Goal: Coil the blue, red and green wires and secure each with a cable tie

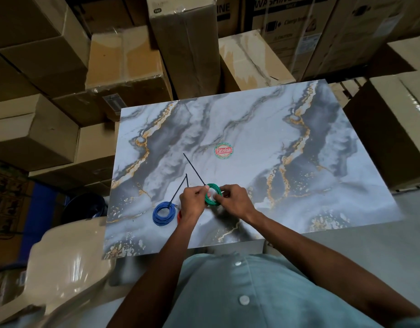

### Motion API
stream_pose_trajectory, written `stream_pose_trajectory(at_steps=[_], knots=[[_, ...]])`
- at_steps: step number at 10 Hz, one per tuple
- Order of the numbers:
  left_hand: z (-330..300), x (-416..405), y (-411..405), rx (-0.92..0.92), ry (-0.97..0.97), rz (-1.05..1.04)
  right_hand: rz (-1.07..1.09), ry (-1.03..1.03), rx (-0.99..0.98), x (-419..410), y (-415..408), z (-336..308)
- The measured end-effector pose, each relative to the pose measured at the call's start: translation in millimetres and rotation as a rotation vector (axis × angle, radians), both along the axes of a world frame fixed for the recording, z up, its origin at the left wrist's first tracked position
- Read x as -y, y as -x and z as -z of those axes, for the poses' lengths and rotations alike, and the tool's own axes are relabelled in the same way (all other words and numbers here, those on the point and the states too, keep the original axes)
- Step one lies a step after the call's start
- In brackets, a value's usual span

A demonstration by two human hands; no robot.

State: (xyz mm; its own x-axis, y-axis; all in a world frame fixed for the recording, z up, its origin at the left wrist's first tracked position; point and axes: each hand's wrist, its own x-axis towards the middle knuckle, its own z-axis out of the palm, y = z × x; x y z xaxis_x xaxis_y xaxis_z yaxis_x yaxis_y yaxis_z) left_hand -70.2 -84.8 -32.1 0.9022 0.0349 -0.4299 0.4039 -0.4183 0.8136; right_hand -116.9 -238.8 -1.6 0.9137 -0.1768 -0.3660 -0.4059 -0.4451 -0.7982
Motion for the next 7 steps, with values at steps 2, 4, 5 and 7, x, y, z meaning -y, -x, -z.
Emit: stream_pose_trajectory(at_steps=[2, 4, 5, 7], knots=[[-46.3, 3.4, 19.6, 0.131, -0.391, 0.278, 0.001, 0.148, -0.106, -8.7, 8.0, 11.4], [-61.1, -1.6, 22.2, 0.295, -0.537, 0.336, 0.024, 0.193, -0.061, -20.9, 13.9, 8.9], [-60.3, -8.2, 22.1, 0.304, -0.508, 0.310, -0.027, 0.305, -0.008, -19.9, 15.3, 7.7], [-56.8, -17.0, 19.8, 0.295, -0.461, 0.281, -0.069, 0.449, -0.043, -14.5, 8.3, 2.7]])
